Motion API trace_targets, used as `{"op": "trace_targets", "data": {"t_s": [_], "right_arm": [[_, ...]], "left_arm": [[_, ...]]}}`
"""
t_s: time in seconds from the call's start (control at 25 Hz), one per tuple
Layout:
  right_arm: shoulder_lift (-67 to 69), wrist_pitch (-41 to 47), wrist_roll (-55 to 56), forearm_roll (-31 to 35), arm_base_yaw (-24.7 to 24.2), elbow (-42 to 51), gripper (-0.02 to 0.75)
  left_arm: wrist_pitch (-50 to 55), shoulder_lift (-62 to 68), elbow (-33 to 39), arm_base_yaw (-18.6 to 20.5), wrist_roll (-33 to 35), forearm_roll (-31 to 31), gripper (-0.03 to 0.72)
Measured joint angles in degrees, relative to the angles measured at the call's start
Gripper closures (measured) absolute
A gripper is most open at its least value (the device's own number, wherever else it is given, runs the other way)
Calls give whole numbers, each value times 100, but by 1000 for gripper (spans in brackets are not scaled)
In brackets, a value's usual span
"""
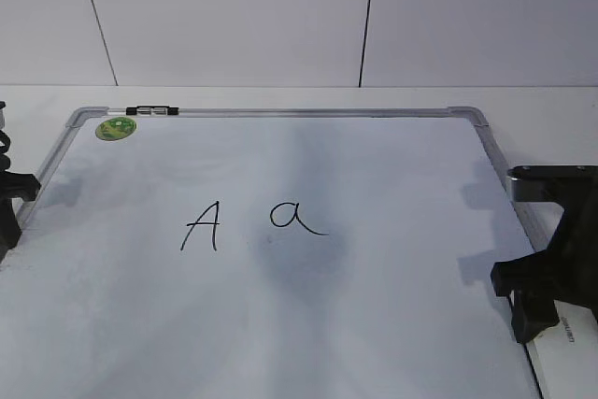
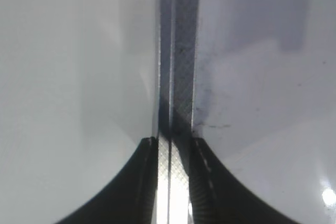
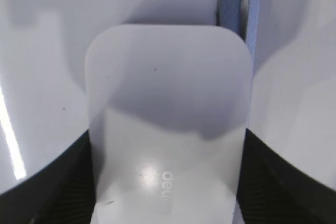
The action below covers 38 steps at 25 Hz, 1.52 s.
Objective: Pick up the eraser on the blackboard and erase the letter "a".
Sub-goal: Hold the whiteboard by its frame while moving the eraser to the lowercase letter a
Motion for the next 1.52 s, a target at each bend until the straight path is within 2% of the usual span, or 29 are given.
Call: {"op": "trace_targets", "data": {"t_s": [0.64,0.92,1.28,1.52], "right_arm": [[61,223,0,15,0,-158,215],[75,831,-28,15,0,-756,215],[75,970,-386,288,36,-1246,215],[161,1123,-658,374,211,-2032,215]], "left_arm": [[0,0,0,0,0,35,566],[0,0,0,0,0,35,566],[0,0,0,0,0,48,567],[4,0,0,0,0,48,568]]}}
